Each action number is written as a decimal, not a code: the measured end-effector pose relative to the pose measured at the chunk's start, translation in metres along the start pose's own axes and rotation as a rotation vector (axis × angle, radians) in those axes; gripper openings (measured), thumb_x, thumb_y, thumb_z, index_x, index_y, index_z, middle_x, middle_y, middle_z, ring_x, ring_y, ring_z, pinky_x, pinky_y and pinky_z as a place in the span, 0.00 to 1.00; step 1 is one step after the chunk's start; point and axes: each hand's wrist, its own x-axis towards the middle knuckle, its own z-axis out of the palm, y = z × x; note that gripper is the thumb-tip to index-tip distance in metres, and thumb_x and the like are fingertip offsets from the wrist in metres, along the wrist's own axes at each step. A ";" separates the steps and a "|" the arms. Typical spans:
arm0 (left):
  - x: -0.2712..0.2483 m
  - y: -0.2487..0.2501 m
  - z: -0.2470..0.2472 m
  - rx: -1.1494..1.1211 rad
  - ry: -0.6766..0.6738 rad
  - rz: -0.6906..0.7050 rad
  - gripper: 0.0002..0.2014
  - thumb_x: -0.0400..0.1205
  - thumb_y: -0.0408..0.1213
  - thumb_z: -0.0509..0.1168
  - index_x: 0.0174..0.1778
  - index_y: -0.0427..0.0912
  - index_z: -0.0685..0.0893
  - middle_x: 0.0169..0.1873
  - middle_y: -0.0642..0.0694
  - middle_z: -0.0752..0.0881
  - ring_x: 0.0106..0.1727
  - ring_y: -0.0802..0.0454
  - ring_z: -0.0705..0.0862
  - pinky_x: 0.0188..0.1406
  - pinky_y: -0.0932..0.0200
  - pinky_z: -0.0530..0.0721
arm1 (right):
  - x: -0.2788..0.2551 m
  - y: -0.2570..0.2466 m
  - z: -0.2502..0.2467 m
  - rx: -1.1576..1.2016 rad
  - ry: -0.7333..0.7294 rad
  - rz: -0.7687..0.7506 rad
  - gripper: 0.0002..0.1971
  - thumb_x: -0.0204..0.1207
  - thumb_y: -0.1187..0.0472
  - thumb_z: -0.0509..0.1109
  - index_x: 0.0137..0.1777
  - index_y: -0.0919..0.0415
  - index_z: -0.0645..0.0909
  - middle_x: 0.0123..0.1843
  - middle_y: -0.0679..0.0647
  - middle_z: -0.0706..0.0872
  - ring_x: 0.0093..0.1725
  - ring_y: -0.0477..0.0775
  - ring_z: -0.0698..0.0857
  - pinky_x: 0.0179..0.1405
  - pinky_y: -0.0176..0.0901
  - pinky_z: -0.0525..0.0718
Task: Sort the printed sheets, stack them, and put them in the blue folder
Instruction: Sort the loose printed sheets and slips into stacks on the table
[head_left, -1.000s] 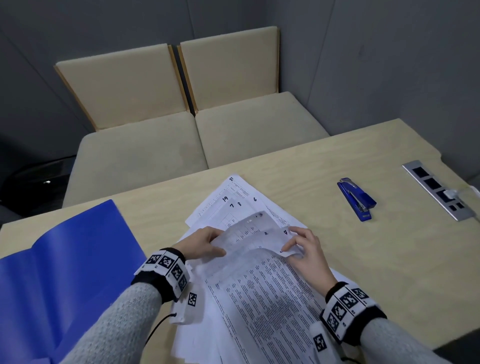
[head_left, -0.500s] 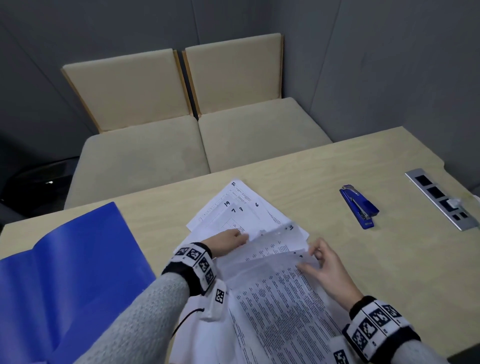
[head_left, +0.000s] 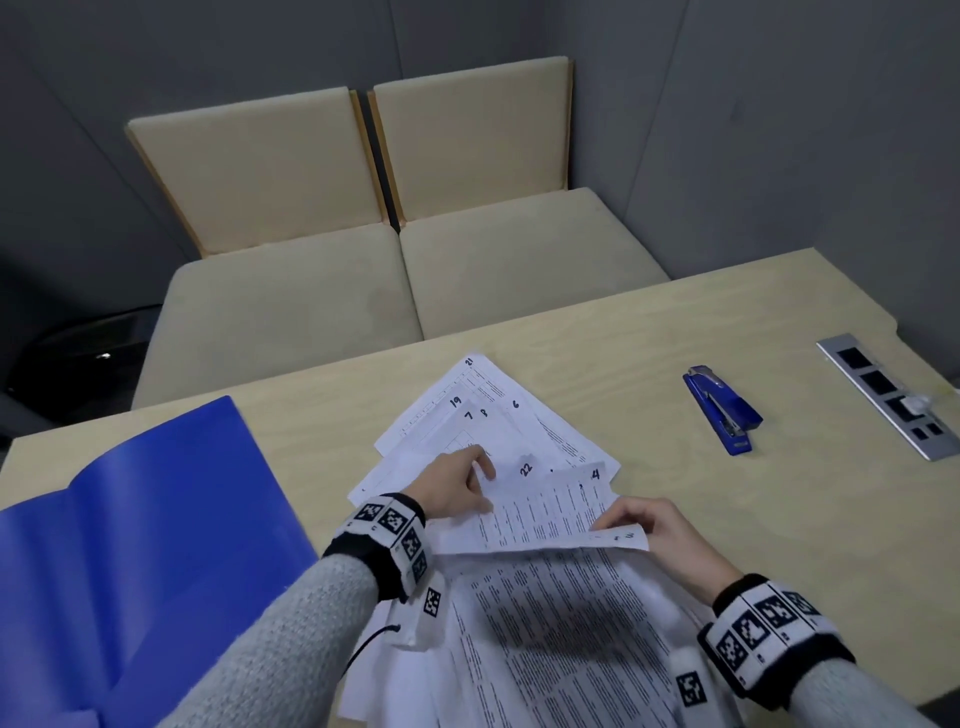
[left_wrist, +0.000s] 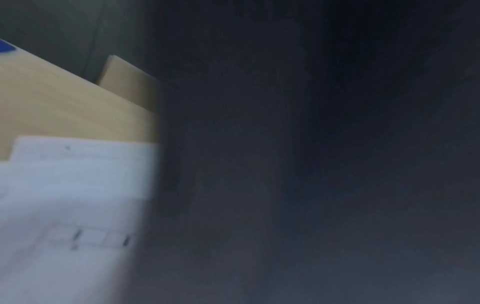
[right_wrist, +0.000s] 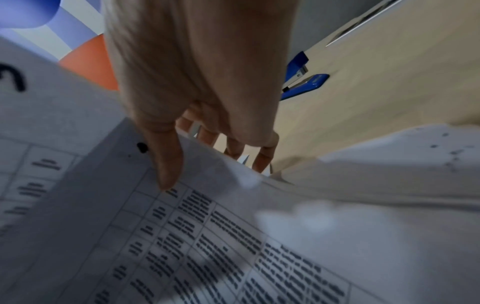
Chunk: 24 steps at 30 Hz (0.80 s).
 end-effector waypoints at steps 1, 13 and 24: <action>-0.003 -0.002 -0.006 -0.002 0.032 0.002 0.13 0.74 0.36 0.74 0.52 0.46 0.81 0.32 0.55 0.81 0.33 0.60 0.79 0.35 0.65 0.76 | 0.002 -0.002 0.001 -0.008 -0.002 0.015 0.08 0.68 0.81 0.72 0.39 0.69 0.87 0.37 0.59 0.89 0.37 0.48 0.86 0.38 0.35 0.82; -0.021 -0.012 -0.024 -0.120 -0.231 0.177 0.14 0.76 0.28 0.64 0.33 0.54 0.83 0.36 0.55 0.83 0.39 0.60 0.79 0.44 0.66 0.76 | 0.016 -0.004 0.010 -0.007 0.143 0.034 0.22 0.62 0.52 0.81 0.49 0.68 0.84 0.54 0.61 0.84 0.56 0.59 0.84 0.60 0.50 0.80; -0.027 -0.009 -0.013 -0.275 -0.185 -0.001 0.11 0.75 0.36 0.74 0.52 0.41 0.84 0.41 0.45 0.88 0.36 0.54 0.87 0.31 0.61 0.86 | 0.017 0.007 0.003 0.057 0.236 0.101 0.22 0.71 0.74 0.73 0.62 0.62 0.71 0.56 0.62 0.86 0.50 0.56 0.88 0.45 0.45 0.88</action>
